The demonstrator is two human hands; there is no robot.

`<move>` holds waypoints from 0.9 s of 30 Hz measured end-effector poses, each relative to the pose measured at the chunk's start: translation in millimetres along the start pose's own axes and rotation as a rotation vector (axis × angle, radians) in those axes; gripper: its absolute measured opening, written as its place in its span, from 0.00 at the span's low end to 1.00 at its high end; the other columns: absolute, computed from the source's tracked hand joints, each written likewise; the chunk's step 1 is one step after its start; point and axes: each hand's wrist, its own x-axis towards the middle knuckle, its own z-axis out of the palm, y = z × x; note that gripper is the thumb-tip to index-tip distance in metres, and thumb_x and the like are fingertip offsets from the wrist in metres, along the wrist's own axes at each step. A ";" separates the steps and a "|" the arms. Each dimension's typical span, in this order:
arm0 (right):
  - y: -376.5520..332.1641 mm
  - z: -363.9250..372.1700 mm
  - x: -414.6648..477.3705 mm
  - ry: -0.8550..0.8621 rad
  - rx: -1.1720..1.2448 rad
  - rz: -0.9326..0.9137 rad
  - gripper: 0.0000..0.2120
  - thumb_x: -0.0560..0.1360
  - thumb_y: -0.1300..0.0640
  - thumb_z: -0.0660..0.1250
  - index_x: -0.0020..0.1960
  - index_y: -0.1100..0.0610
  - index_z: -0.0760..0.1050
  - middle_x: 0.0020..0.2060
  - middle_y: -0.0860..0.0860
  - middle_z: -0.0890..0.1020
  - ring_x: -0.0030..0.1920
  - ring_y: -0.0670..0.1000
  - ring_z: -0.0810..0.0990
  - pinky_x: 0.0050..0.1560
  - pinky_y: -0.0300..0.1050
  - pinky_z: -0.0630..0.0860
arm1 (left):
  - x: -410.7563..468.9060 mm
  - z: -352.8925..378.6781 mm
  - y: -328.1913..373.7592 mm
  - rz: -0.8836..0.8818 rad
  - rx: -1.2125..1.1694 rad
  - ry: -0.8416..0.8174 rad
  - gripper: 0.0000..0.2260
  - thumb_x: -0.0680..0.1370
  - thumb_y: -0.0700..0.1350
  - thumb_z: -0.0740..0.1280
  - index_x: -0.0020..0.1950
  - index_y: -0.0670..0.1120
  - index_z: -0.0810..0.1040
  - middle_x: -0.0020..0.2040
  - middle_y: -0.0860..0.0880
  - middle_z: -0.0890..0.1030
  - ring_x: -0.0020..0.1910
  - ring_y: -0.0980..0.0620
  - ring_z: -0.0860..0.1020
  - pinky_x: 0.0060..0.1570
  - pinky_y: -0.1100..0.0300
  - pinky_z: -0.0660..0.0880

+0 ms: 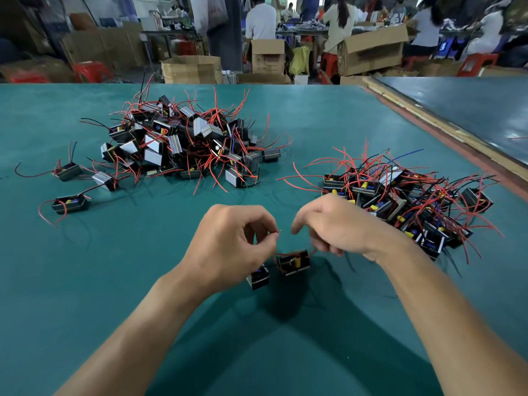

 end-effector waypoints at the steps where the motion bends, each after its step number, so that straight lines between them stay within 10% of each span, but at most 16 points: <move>1: 3.2 -3.5 2.8 0.103 -0.014 0.012 0.15 0.79 0.57 0.56 0.42 0.54 0.81 0.19 0.48 0.75 0.19 0.48 0.67 0.22 0.35 0.65 | 0.0 -0.6 -1.3 -0.015 -0.013 0.009 0.04 0.70 0.44 0.71 0.35 0.51 0.80 0.28 0.56 0.78 0.25 0.52 0.73 0.28 0.62 0.71; 5: 11.7 -10.8 9.3 0.285 0.108 0.038 0.18 0.82 0.53 0.58 0.36 0.57 0.77 0.18 0.49 0.73 0.17 0.49 0.64 0.21 0.34 0.63 | 1.0 -0.1 -4.7 -0.065 -0.072 0.040 0.06 0.71 0.43 0.75 0.36 0.50 0.81 0.29 0.56 0.79 0.25 0.55 0.73 0.28 0.64 0.70; 22: 5.1 1.1 0.6 0.159 -0.068 -0.260 0.25 0.81 0.51 0.63 0.27 0.59 0.69 0.20 0.50 0.77 0.21 0.47 0.66 0.26 0.34 0.66 | 7.6 -3.4 -14.4 -0.304 -0.118 0.182 0.05 0.74 0.43 0.72 0.38 0.50 0.82 0.29 0.53 0.82 0.26 0.55 0.76 0.31 0.59 0.75; 27: 3.8 7.1 3.4 0.154 -0.087 -0.329 0.08 0.74 0.61 0.71 0.39 0.51 0.81 0.33 0.44 0.84 0.33 0.44 0.80 0.41 0.41 0.78 | 9.9 -5.4 -17.0 -0.379 -0.165 0.151 0.07 0.75 0.42 0.71 0.37 0.49 0.82 0.30 0.52 0.82 0.27 0.54 0.77 0.38 0.51 0.79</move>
